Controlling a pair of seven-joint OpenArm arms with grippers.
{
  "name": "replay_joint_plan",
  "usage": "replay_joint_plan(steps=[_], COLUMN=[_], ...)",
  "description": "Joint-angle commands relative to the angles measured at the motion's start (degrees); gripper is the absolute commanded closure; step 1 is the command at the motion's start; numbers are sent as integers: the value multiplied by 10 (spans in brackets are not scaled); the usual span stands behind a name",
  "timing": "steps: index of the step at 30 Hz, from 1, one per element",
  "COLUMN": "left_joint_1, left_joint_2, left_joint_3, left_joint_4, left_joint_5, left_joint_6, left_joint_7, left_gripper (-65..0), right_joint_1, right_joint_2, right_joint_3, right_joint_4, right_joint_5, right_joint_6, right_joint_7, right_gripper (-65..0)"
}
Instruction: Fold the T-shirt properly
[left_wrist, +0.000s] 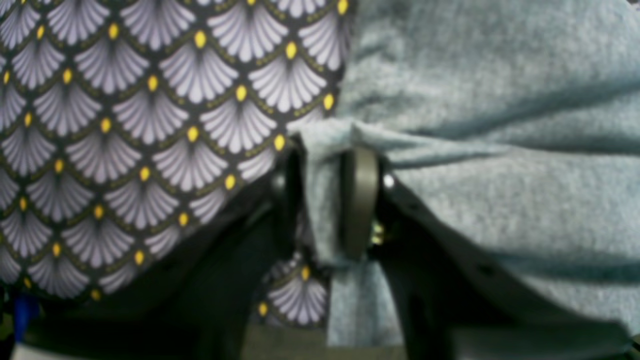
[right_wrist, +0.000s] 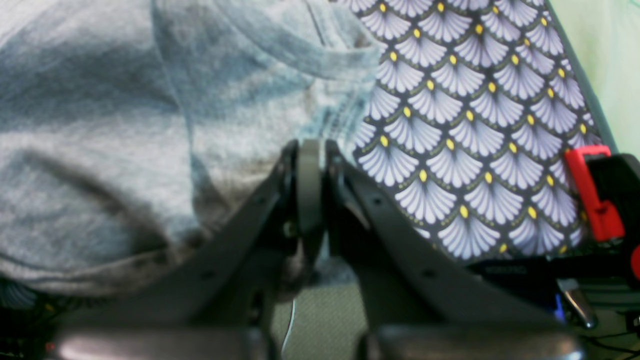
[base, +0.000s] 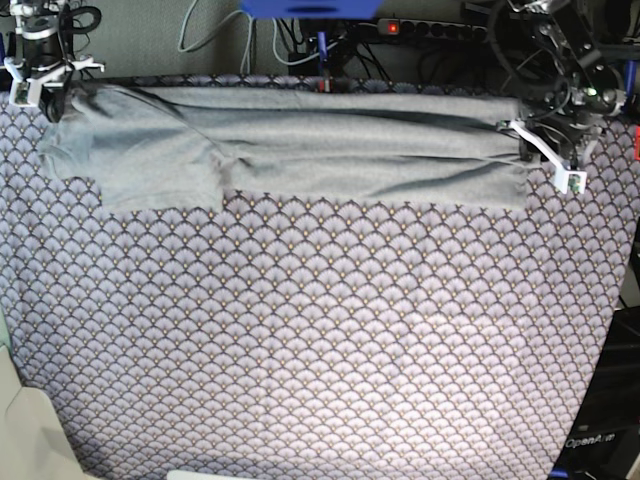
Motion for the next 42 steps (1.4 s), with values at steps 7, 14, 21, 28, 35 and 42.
replay_joint_plan(steps=[7,14,21,28,35,42], left_joint_1=[10,10,10,8,9,6], left_joint_2=[2,2,3,3,3,3], left_joint_3=[2,2,2,2,2,6], left_joint_4=[-1,-1,-2,-7,-8,-8], left_joint_5=[15,15,15,16,18,20], left_joint_6=[-4,-4,-4,-4,-4,-4], left_joint_7=[38,38,38,36,33,32], left_gripper=[0,0,0,0,0,0], right_joint_1=[-4,-4,8,1,-45,-74], right_joint_2=[8,7,6,-32,-80,-88], right_joint_3=[4,14,38,44,39,18], right_joint_4=[11,11,26,133,161,160], right_joint_5=[9,8,9,47,47,46], right_joint_6=[-4,-4,-4,-4,-4,-4], right_joint_7=[15,15,15,11,15,15], right_gripper=[0,0,-145,-158,-162,-164])
